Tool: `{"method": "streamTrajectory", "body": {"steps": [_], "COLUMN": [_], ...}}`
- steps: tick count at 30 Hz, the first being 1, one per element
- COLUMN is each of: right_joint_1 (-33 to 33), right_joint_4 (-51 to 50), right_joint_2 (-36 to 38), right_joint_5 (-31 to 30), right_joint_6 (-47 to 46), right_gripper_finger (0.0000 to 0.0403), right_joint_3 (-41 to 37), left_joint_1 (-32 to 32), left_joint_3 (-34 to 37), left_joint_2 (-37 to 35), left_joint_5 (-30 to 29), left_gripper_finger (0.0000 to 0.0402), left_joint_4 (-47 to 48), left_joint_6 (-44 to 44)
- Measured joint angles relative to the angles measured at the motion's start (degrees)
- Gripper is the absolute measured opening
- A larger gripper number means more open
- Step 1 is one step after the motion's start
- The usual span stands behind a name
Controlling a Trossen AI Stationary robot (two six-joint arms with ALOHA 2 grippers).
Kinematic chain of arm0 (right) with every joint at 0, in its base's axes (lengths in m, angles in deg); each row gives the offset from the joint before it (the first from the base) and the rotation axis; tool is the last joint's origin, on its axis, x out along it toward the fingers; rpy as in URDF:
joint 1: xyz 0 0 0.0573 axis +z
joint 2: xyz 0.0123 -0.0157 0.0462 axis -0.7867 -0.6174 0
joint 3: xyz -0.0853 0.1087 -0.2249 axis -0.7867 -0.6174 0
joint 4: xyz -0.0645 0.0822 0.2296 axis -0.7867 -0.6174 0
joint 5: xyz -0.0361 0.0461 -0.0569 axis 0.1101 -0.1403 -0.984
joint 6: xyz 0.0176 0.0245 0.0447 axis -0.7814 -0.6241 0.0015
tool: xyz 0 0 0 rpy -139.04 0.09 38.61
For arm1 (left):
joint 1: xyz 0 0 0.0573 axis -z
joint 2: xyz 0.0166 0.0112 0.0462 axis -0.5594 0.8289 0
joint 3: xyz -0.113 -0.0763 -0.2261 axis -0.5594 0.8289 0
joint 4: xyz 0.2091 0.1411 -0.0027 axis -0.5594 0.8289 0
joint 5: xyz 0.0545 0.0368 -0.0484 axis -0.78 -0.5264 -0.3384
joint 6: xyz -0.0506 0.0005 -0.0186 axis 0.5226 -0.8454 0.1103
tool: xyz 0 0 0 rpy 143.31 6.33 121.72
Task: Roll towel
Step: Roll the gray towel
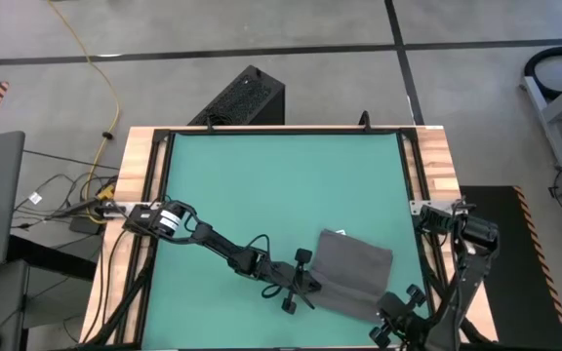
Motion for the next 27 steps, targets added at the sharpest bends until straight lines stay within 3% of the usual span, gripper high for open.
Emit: {"method": "streamTrajectory", "body": {"steps": [10, 17, 21, 27], "right_joint_1": [-1.1, -1.0, -0.2, 4.6], "right_joint_4": [12.4, 14.7, 11.1, -5.3], "right_joint_2": [0.0, 0.1, 0.0, 0.0], "right_joint_5": [8.1, 8.2, 7.6, 8.5], "right_joint_6": [0.2, 0.2, -0.1, -10.0], "right_gripper_finger": [0.0021, 0.0019, 0.0019, 0.0019], "right_joint_3": [-8.9, -10.2, -8.9, -1.1], "left_joint_1": [0.0, 0.8, 1.0, 0.0], "left_joint_3": [0.0, -0.8, -1.1, -1.0], "left_joint_2": [-0.3, -5.0, -7.7, -7.4], "left_joint_5": [-0.1, 0.0, 0.1, -0.1], "left_gripper_finger": [0.0000, 0.0000, 0.0000, 0.0000], "left_joint_4": [-1.2, 1.3, 0.7, 2.4], "left_joint_6": [1.1, 1.8, 0.3, -0.2]}}
